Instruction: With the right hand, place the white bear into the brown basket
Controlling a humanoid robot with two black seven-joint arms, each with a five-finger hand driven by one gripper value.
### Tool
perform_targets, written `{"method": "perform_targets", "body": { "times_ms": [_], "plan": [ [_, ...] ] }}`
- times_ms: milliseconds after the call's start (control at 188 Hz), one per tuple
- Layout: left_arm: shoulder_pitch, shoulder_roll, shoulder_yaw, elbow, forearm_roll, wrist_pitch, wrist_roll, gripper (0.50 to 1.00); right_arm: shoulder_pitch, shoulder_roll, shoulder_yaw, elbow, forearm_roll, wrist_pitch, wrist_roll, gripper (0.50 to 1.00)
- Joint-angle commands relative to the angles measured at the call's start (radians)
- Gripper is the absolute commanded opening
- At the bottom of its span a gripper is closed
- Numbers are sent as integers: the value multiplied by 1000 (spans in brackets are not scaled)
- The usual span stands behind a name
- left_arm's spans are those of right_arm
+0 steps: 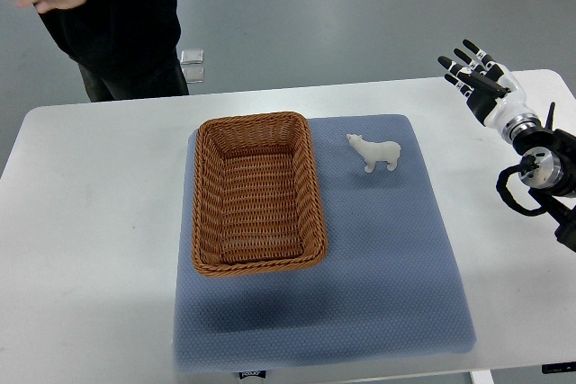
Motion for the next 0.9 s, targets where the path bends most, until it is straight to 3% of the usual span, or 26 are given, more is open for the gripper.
{"method": "perform_targets", "body": {
  "times_ms": [0,894],
  "plan": [
    [0,0,0,0,0,0,0,1000,0,0,0,0,0,0,0,921],
    [0,0,-3,2,-2,2,-1,1000,6,-9,-2,0,-8,2,-2,921]
  ]
}}
